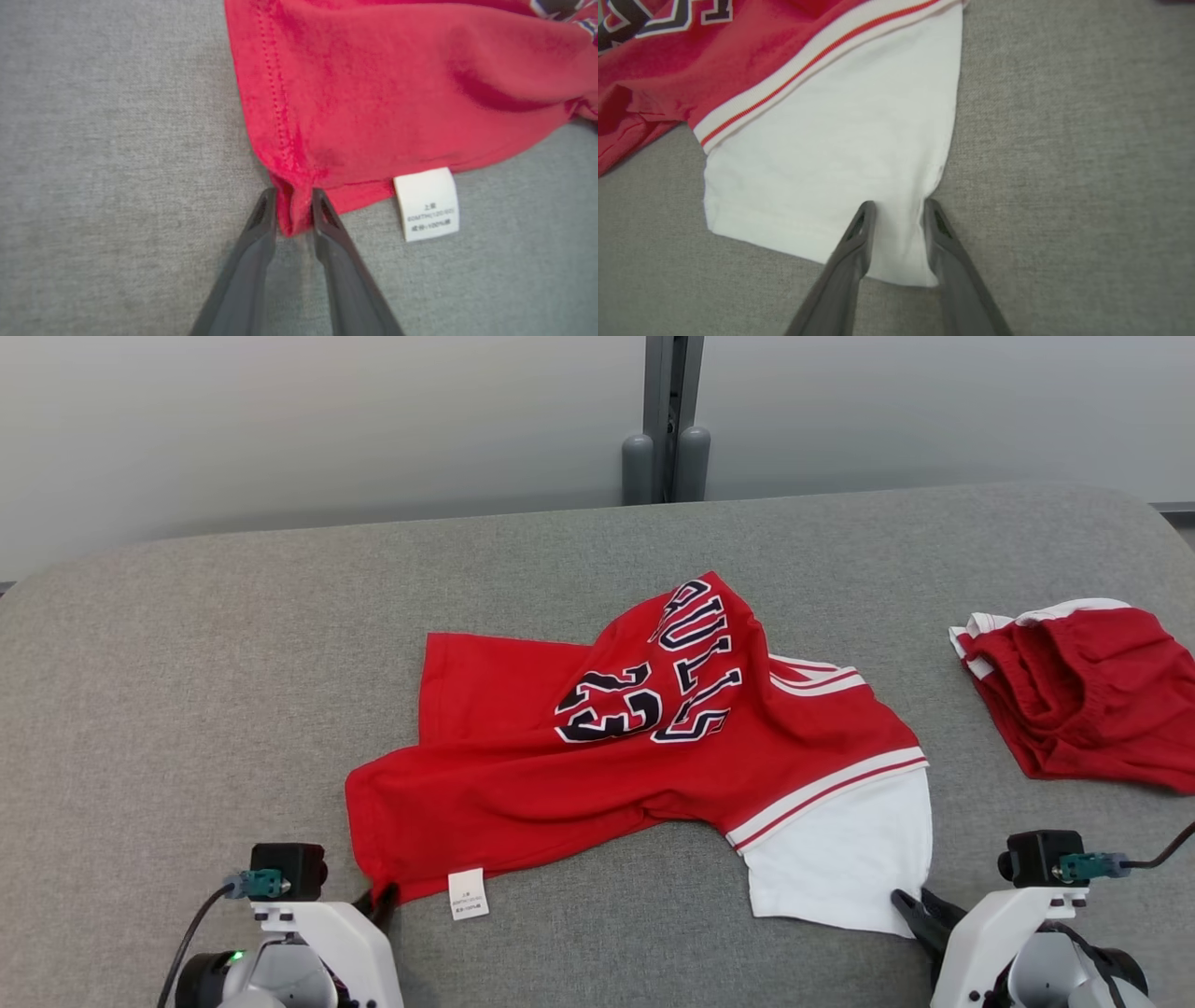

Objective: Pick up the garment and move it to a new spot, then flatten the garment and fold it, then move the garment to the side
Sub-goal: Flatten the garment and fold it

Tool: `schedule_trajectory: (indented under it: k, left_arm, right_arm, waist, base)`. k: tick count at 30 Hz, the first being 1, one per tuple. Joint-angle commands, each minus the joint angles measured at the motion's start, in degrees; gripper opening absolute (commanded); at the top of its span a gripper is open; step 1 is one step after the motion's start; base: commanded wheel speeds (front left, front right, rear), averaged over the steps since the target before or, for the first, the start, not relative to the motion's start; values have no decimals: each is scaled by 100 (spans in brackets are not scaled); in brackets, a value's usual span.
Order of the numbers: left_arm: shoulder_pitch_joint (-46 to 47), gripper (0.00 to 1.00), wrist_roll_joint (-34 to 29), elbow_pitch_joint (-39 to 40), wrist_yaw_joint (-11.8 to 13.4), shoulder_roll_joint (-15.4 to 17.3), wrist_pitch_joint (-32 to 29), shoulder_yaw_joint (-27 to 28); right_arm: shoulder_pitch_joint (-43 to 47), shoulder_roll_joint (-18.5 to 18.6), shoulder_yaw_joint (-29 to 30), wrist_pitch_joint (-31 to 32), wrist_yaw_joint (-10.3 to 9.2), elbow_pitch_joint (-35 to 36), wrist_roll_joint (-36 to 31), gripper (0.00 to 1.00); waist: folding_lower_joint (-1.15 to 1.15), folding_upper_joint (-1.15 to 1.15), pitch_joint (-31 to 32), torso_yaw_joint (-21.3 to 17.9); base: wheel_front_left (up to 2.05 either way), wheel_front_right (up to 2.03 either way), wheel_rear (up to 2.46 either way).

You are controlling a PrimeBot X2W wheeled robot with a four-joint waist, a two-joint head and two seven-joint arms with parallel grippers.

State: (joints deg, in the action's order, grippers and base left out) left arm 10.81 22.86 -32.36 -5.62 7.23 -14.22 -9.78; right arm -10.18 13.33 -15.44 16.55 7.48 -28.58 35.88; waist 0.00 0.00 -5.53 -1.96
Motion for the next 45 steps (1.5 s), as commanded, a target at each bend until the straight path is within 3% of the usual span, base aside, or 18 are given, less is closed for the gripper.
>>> schedule_trajectory:
  k: [1, 2, 3, 4, 14, 21, 29, 35, 45]
  left_arm:
    - [26, 0, 40, -65, -44, -12, 43, -52]
    - [39, 0, 47, -70, -55, 1, 59, -62]
    - [39, 0, 47, -70, -55, 1, 59, -62]
    - [54, 0, 60, -80, -66, 16, 87, -76]
    - [-43, 0, 73, 290, -41, 178, 335, -71]
    - [-217, 0, 101, 853, 17, 275, 178, -107]
    - [197, 0, -11, 1616, -16, 441, 90, -200]
    - [1258, 0, 53, 1655, -93, 537, -274, -323]
    - [3923, 0, 82, 398, -183, 614, -412, -580]
  right_arm:
    - [14, -12, -110, -26, 3, -51, 66, 30]
    - [7, 7, -136, -45, 3, -45, 84, 9]
    - [7, 7, -136, -45, 3, -45, 84, 9]
    - [-8, 26, -159, -89, 3, -21, 104, 0]
    - [37, 314, -254, -641, 2, 447, 402, 0]
    - [155, 479, -106, -920, 3, 1002, 459, 0]
    - [-374, 590, -68, -1577, 2, 1535, 669, 0]
    - [-1260, 882, -220, -1820, 2, 1726, 1280, 0]
    - [-3642, 1324, -968, -2109, 2, 1166, 1984, 0]
  waist:
    - [0, 0, 2, 5]
    - [0, 0, 2, 8]
    - [0, 0, 2, 8]
    - [0, 0, 2, 11]
    - [0, 0, 119, 72]
    - [0, 0, 163, 103]
    - [0, 0, -47, 120]
    - [0, 0, -454, 220]
    - [0, 0, -1484, 148]
  base:
    - [0, 0, 0]
    - [0, 0, 0]
    - [0, 0, 0]
    - [0, 0, 0]
    - [0, 0, 0]
    - [0, 0, 0]
    - [0, 0, 0]
    - [0, 0, 0]
    - [0, 0, 0]
